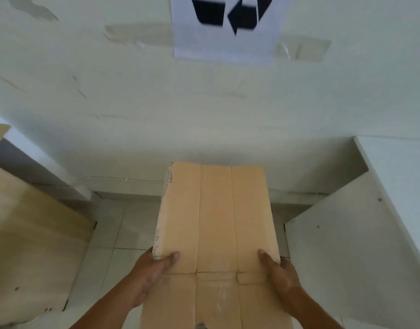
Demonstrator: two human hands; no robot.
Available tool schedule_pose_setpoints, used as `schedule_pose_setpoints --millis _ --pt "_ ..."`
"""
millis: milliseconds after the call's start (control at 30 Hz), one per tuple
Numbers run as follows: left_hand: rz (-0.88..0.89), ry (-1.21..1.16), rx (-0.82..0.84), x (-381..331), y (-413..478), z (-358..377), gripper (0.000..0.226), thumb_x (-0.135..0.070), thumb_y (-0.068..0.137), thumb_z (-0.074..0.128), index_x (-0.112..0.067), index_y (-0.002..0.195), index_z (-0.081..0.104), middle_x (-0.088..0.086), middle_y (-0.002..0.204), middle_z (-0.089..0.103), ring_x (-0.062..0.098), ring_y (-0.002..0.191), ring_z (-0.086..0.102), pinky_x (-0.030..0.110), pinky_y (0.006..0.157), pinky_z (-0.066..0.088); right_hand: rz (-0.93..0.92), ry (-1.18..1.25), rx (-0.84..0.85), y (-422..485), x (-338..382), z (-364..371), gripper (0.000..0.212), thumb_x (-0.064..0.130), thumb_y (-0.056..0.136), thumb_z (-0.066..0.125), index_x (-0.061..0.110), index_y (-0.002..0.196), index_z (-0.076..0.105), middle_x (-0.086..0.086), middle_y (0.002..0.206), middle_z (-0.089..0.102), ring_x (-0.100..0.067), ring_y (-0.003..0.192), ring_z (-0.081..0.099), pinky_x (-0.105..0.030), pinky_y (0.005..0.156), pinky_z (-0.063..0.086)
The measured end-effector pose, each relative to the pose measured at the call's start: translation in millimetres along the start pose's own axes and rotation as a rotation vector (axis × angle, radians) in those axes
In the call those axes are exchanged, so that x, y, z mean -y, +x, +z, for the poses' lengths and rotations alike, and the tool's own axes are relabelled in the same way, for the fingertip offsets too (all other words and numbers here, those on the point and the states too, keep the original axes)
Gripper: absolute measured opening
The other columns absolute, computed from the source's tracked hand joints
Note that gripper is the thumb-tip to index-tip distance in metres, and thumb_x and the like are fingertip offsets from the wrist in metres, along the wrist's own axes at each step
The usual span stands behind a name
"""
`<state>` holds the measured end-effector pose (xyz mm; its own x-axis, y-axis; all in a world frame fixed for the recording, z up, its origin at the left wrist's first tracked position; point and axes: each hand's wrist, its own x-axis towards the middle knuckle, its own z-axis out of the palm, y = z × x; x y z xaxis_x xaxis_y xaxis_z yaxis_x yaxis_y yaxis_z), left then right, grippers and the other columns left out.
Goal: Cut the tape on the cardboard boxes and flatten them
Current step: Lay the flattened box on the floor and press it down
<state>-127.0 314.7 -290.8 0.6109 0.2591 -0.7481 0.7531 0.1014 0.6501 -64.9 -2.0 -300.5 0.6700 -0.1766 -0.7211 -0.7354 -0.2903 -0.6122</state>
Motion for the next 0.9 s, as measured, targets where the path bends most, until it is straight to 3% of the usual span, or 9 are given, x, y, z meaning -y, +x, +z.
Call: schedule_pose_setpoints --millis 67,267,400,500,633,733,800,900 --pt "-0.038 0.025 0.011 26.9 38.4 1.5 0.046 -0.042 0.075 0.088 -0.025 0.113 0.069 0.000 0.102 0.077 0.025 0.096 0.071 0.044 0.087 0.058 0.000 -0.013 -0.045 31.7 -27.2 18.3 0.043 0.057 0.081 0.071 0.020 0.102 0.063 0.001 0.096 0.070 -0.023 0.091 0.066 -0.044 0.090 0.054" --pt "-0.067 0.054 -0.060 130.8 164.9 26.0 0.048 -0.031 0.074 0.089 -0.014 0.115 0.070 0.006 0.096 0.077 0.029 0.084 0.073 0.035 0.057 0.058 0.050 -0.054 -0.074 155.2 -127.1 78.0 0.046 0.059 0.080 0.072 0.017 0.100 0.069 0.004 0.092 0.073 -0.019 0.086 0.069 -0.041 0.085 0.056" --pt "-0.079 0.117 -0.070 202.1 249.2 37.3 0.076 -0.055 0.054 0.094 -0.017 0.115 0.070 0.001 0.100 0.076 0.021 0.089 0.071 0.029 0.068 0.055 0.048 -0.078 -0.100 227.4 -184.9 112.3 0.038 0.052 0.086 0.068 0.018 0.103 0.062 0.005 0.089 0.067 -0.015 0.082 0.064 -0.034 0.072 0.050" --pt "-0.074 0.118 -0.055 237.3 298.7 45.3 0.091 -0.068 0.035 0.086 -0.021 0.112 0.070 0.001 0.101 0.076 0.022 0.092 0.072 0.037 0.079 0.059 0.051 -0.110 -0.097 275.1 -218.3 134.2 0.039 0.053 0.087 0.067 0.018 0.102 0.061 0.005 0.087 0.065 -0.013 0.078 0.062 -0.033 0.069 0.048" --pt "-0.083 0.086 -0.038 272.3 359.4 51.6 0.091 -0.067 0.038 0.091 -0.022 0.114 0.070 0.001 0.101 0.077 0.024 0.093 0.073 0.046 0.089 0.058 0.030 -0.113 -0.081 337.1 -253.3 158.7 0.046 0.057 0.085 0.067 0.019 0.110 0.065 0.004 0.098 0.070 -0.017 0.089 0.065 -0.037 0.081 0.053" --pt "-0.064 0.063 -0.052 284.8 399.3 56.6 0.099 -0.070 0.028 0.088 -0.023 0.113 0.070 0.001 0.102 0.077 0.024 0.094 0.073 0.045 0.090 0.058 -0.001 -0.124 -0.073 376.5 -261.8 174.6 0.044 0.058 0.085 0.066 0.021 0.110 0.064 0.007 0.097 0.068 -0.014 0.089 0.063 -0.034 0.079 0.050" --pt "-0.025 0.060 -0.063 287.2 422.0 62.7 0.090 -0.066 0.035 0.088 -0.023 0.112 0.069 0.002 0.102 0.076 0.025 0.093 0.072 0.043 0.087 0.058 -0.038 -0.118 -0.054 400.9 -262.9 182.8 0.037 0.054 0.089 0.064 0.024 0.110 0.060 0.011 0.094 0.064 -0.011 0.086 0.060 -0.031 0.078 0.045" --pt "0.034 0.084 -0.078 289.7 448.6 71.5 0.054 -0.043 0.070 0.090 -0.020 0.114 0.068 -0.001 0.097 0.074 0.022 0.089 0.071 0.034 0.073 0.056 -0.047 -0.131 -0.023 429.3 -263.8 187.0 0.039 0.056 0.090 0.060 0.023 0.111 0.058 0.007 0.098 0.064 -0.011 0.088 0.060 -0.029 0.068 0.045"
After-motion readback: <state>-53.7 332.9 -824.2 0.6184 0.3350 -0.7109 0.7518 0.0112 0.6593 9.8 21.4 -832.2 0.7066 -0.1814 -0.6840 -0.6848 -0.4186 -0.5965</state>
